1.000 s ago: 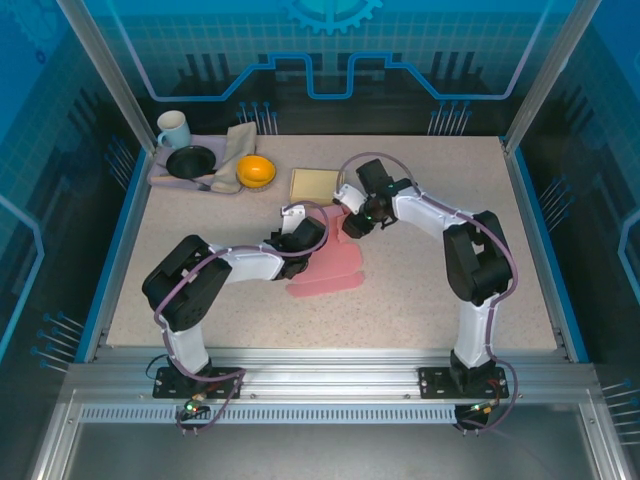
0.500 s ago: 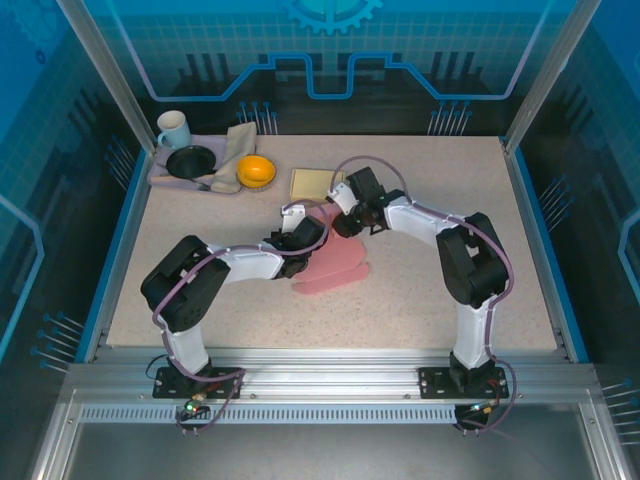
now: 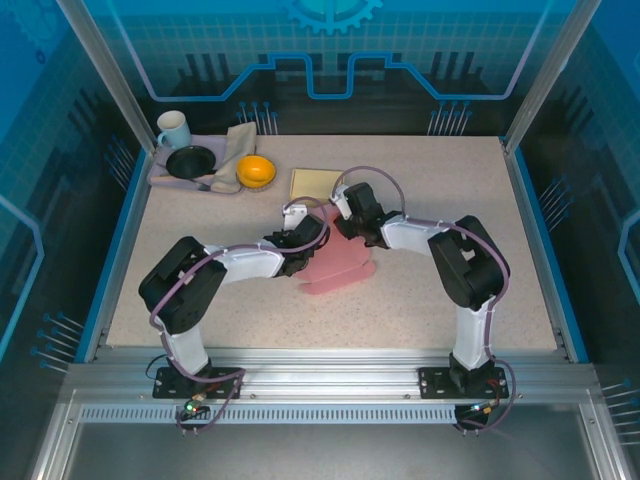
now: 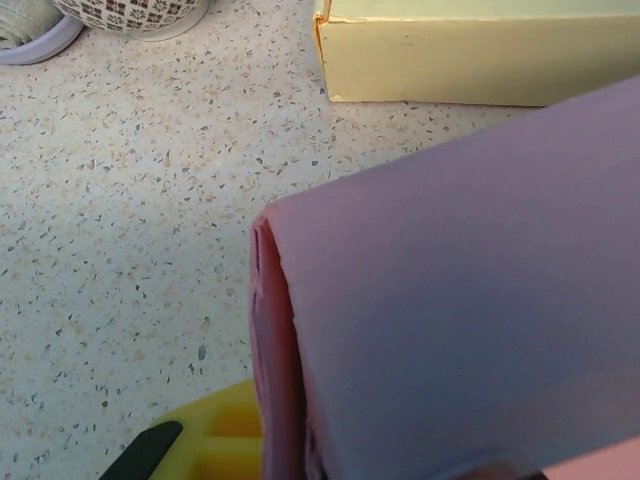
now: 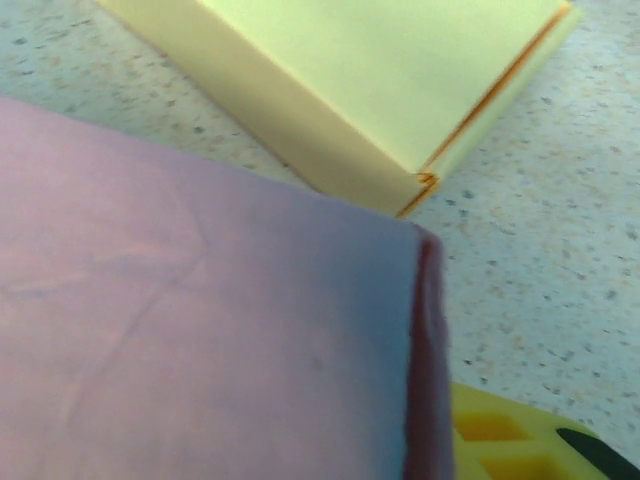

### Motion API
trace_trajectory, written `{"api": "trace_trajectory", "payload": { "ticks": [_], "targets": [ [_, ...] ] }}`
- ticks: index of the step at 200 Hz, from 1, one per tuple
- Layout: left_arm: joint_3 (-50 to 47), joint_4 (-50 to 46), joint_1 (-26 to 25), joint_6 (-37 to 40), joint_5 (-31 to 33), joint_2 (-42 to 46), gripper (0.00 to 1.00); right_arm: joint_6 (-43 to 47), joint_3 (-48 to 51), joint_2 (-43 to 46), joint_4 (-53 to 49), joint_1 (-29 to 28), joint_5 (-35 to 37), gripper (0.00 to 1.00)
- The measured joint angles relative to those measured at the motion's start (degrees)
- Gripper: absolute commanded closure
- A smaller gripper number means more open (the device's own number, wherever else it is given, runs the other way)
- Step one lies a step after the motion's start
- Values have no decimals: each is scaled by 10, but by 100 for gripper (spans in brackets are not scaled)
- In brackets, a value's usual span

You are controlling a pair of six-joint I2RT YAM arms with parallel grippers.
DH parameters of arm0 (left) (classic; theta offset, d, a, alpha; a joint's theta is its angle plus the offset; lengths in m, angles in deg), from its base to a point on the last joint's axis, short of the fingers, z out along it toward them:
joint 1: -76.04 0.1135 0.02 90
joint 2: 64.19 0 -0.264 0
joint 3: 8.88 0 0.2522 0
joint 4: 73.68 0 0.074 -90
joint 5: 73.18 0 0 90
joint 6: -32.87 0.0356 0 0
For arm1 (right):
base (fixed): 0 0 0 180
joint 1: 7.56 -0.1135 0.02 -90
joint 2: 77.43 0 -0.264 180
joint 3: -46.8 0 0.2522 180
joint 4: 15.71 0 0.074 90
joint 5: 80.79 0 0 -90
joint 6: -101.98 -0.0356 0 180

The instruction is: Fold the paper box

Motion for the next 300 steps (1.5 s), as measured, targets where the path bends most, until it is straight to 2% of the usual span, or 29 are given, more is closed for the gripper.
{"api": "trace_trajectory", "payload": {
  "ticks": [55, 106, 128, 168, 191, 235, 275, 300],
  "targets": [
    [52, -71, -2, -43, 12, -3, 87, -16, -32, -7, -19, -62, 216, 60],
    [65, -76, -7, -64, 1, -7, 87, -70, -50, -10, -51, -58, 260, 59],
    [69, -79, -7, -70, 2, -9, 87, -110, -56, -10, -72, -54, 241, 59],
    [76, -87, -10, -74, 0, -23, 87, -199, -56, -5, -104, -18, 147, 59],
    [86, -89, -13, -74, -2, -24, 87, -226, -64, 0, -136, -13, 150, 59],
    [99, -99, -13, -77, -4, -33, 87, -260, -67, 3, -156, -12, 149, 54],
    [104, -119, -13, -88, -3, -37, 87, -268, -29, 27, -121, 18, 46, 52],
    [108, -123, -13, -91, -3, -39, 87, -250, -14, 37, -99, 30, 10, 52]
  ]
}}
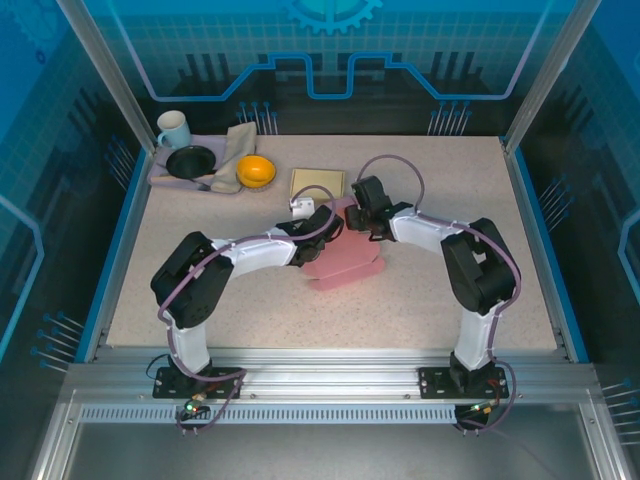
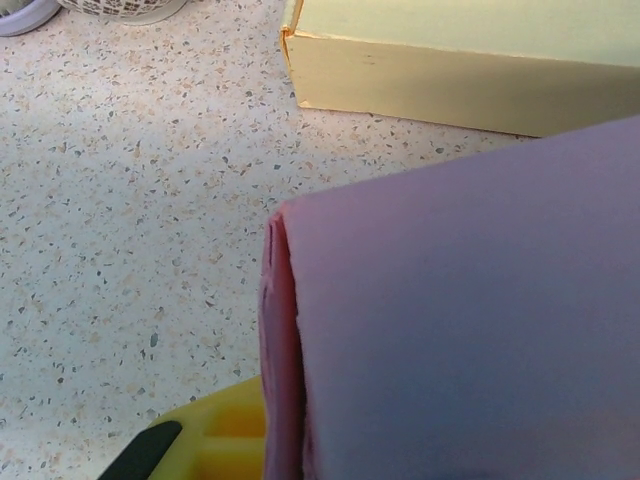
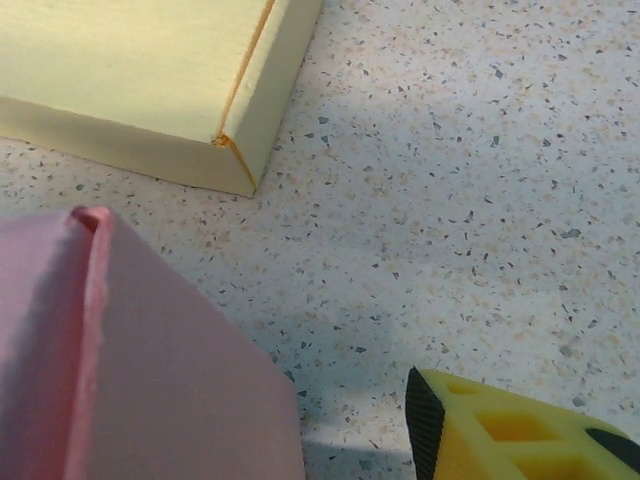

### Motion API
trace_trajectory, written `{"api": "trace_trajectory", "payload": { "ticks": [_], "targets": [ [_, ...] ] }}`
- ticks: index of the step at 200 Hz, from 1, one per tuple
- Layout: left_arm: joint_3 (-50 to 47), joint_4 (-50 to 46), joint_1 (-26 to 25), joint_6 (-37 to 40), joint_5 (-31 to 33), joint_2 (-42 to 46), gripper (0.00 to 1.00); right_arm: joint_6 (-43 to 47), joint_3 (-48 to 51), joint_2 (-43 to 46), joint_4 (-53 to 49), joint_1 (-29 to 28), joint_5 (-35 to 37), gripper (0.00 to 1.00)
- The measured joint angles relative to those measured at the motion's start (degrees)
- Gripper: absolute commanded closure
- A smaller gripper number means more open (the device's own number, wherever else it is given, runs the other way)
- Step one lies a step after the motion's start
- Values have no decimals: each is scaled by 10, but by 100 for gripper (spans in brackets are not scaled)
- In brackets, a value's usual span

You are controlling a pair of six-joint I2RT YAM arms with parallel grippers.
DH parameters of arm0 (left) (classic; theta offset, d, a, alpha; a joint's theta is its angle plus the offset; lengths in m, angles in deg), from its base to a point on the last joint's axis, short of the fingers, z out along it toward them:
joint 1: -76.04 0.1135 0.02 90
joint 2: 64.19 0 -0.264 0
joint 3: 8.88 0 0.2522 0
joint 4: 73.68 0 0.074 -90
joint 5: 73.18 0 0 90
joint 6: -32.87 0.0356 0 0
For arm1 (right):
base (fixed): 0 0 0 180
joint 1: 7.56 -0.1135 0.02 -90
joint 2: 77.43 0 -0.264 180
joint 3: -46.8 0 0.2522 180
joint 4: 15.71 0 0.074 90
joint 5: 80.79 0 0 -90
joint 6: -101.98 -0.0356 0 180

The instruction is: Fold the paper box

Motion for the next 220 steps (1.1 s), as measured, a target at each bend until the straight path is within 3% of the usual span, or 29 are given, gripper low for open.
{"api": "trace_trajectory", "payload": {
  "ticks": [75, 220],
  "targets": [
    [5, -34, 4, -11, 4, -10, 87, 85, 32, -1, 59, 4, -48, 51],
    [21, -57, 7, -13, 4, -19, 86, 99, 36, -31, 84, 7, -67, 49]
  ]
}}
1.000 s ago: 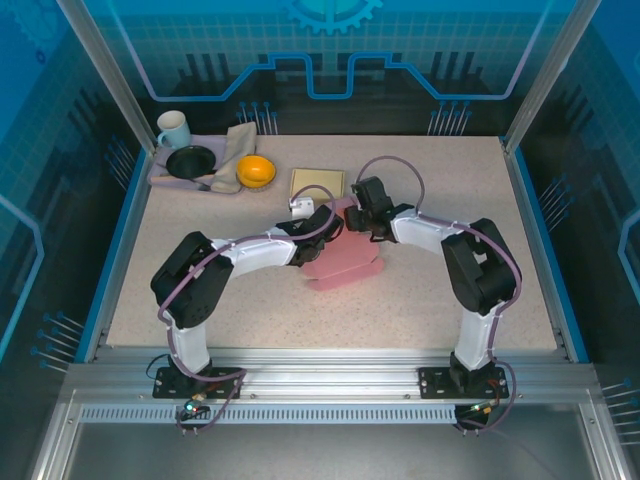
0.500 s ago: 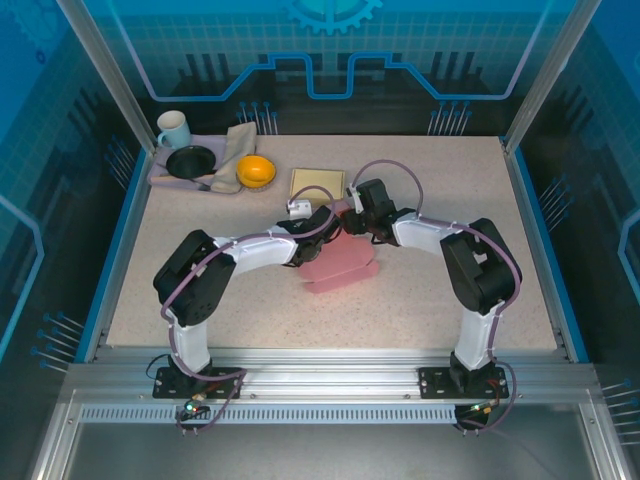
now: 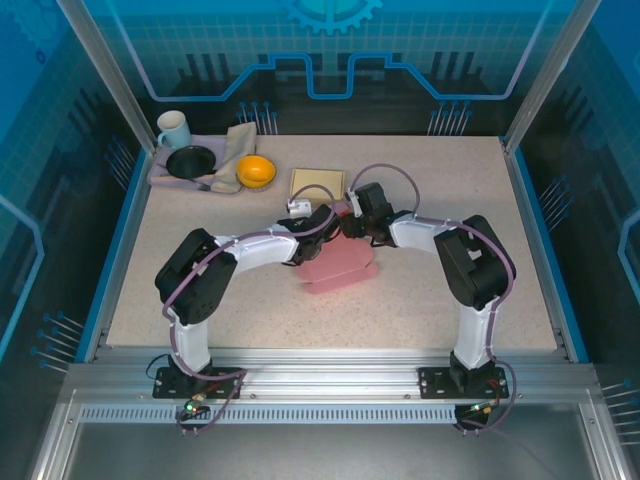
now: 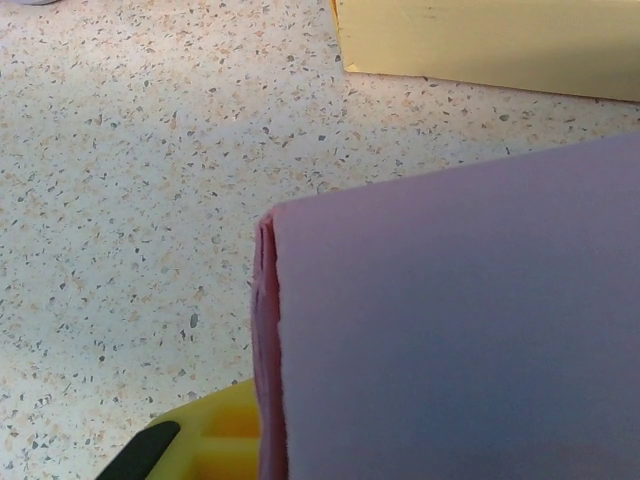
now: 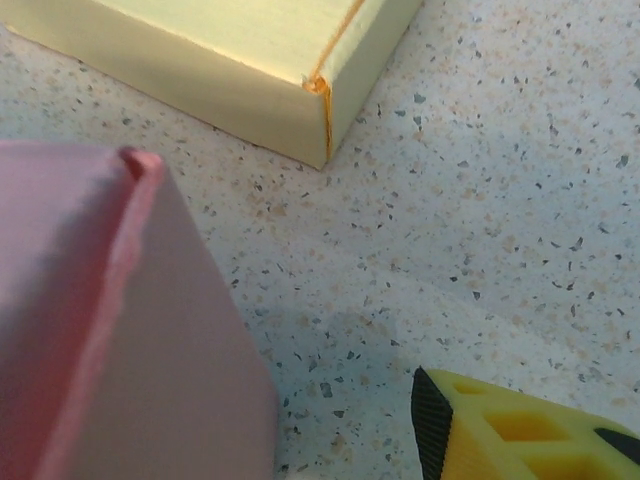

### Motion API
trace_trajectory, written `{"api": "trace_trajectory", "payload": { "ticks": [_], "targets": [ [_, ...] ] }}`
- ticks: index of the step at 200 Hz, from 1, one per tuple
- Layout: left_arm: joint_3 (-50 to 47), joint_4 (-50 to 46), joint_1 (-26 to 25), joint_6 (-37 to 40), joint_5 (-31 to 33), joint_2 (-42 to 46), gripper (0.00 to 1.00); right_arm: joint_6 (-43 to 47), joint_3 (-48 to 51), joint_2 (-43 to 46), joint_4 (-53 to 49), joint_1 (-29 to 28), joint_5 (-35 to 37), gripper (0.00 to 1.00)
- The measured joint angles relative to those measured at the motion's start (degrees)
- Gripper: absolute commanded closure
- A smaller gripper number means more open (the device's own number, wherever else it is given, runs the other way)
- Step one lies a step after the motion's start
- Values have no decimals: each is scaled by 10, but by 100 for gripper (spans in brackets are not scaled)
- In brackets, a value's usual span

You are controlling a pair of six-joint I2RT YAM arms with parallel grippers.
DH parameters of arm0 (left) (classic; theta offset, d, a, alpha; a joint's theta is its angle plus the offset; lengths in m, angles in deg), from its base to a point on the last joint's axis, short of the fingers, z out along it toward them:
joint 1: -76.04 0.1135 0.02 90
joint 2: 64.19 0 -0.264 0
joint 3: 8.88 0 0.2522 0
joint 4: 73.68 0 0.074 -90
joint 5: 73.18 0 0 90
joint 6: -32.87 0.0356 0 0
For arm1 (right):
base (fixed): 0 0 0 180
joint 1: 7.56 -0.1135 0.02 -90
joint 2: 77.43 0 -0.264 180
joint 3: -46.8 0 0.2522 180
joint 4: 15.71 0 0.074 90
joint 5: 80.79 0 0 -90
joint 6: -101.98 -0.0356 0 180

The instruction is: Fold the paper box

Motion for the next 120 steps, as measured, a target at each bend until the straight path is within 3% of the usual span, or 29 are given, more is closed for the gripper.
{"api": "trace_trajectory", "payload": {
  "ticks": [32, 75, 100, 120],
  "targets": [
    [2, 1, 0, 0, -8, 0, 86, -9, -3, -9, -2, -1, 27, 53],
    [11, 21, -4, 0, -33, -2, 86, -45, -16, -9, -33, -11, 100, 71],
    [17, 30, -7, 0, -44, -6, 86, -57, -26, -9, -60, -18, 144, 71],
    [20, 32, -8, 0, -48, -10, 87, -64, -27, -9, -67, -20, 156, 65]
  ]
}}
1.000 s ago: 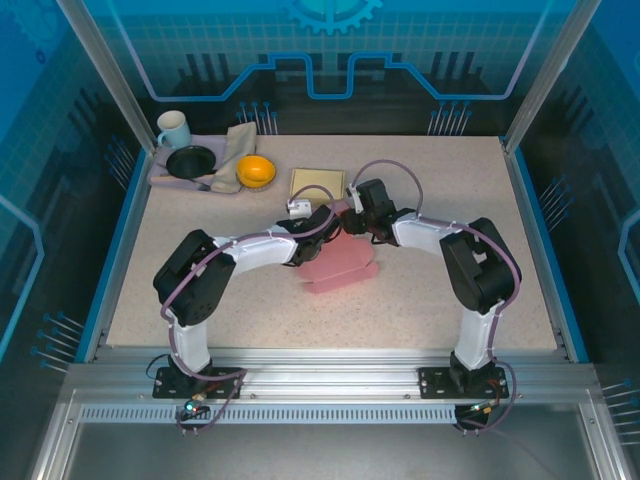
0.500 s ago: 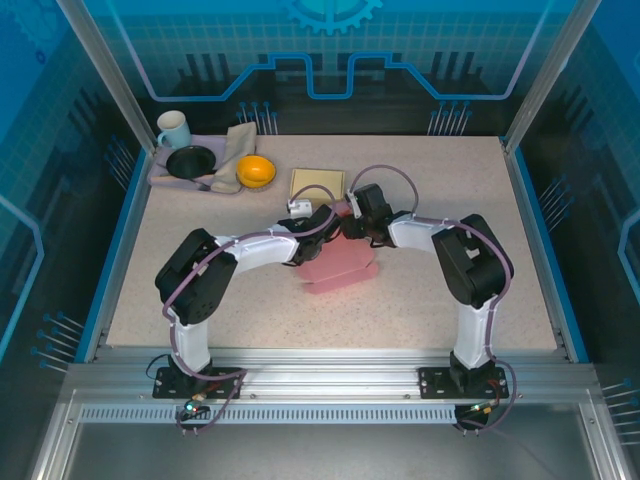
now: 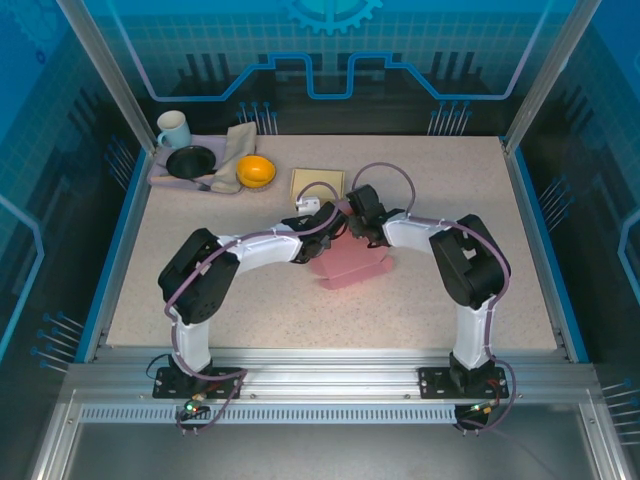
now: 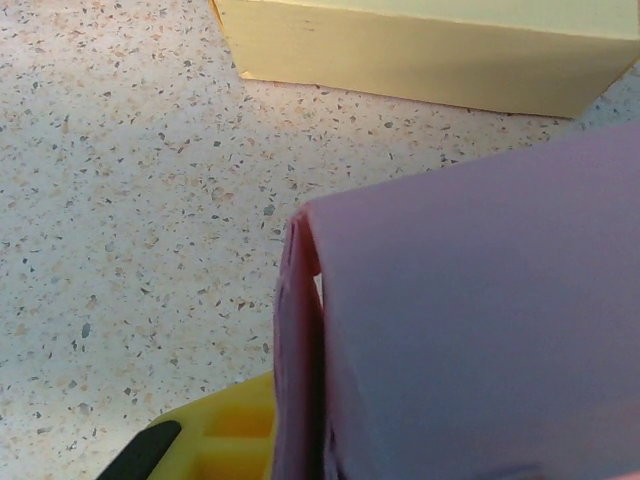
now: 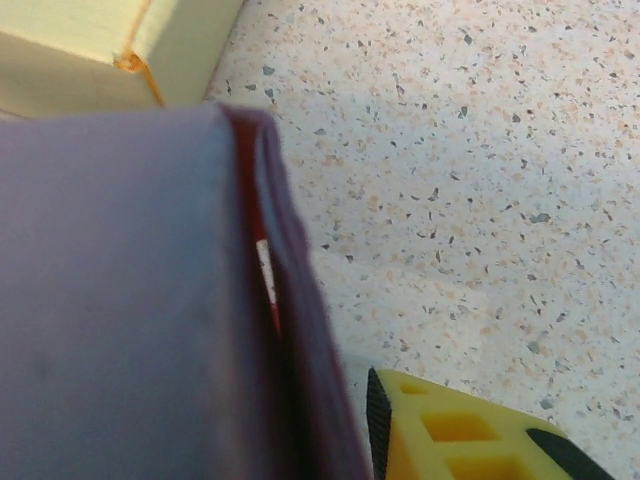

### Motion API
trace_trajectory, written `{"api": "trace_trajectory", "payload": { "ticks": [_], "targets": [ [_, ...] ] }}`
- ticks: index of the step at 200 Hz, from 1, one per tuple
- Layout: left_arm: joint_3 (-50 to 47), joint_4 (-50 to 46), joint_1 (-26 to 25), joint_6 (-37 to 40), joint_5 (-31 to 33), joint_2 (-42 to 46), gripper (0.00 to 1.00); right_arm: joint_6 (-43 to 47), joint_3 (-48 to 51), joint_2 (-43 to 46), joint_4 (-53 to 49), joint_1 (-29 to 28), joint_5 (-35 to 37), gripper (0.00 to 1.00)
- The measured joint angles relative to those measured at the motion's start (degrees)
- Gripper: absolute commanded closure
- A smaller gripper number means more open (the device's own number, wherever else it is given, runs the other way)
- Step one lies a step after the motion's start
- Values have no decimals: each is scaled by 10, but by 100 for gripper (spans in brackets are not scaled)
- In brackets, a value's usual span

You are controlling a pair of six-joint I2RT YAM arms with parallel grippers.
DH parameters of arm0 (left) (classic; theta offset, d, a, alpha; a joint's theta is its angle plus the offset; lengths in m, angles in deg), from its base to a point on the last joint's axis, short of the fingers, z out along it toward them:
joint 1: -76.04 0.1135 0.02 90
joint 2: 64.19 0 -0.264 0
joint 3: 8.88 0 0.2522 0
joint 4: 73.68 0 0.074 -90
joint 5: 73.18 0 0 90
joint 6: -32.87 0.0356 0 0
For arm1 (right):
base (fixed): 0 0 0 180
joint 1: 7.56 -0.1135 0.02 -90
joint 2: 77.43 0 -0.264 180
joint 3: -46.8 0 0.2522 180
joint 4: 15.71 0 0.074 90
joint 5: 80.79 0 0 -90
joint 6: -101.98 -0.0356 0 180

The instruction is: Fold the paper box

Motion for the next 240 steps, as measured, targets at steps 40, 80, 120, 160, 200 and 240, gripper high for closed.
{"api": "trace_trajectory", "payload": {
  "ticks": [40, 80, 120, 160, 200, 240],
  "targets": [
    [0, -22, 2, 0, 13, -1, 87, 1, 42, 26, 34, 6, -64, 55],
    [0, -45, 8, 0, 38, -2, 87, 1, 81, 92, 59, 19, -168, 51],
    [-3, -41, 8, 5, 57, -2, 87, 1, 117, 189, 59, 21, -236, 50],
    [-46, 27, 8, 26, 75, 7, 87, -10, 99, 235, 4, 47, -280, 51],
    [-106, 115, 8, 64, 82, 31, 86, -38, 19, 205, -57, 77, -317, 56],
    [-128, 168, 8, 92, 89, 33, 86, -67, -2, 152, -62, 76, -357, 59]
  ]
}}
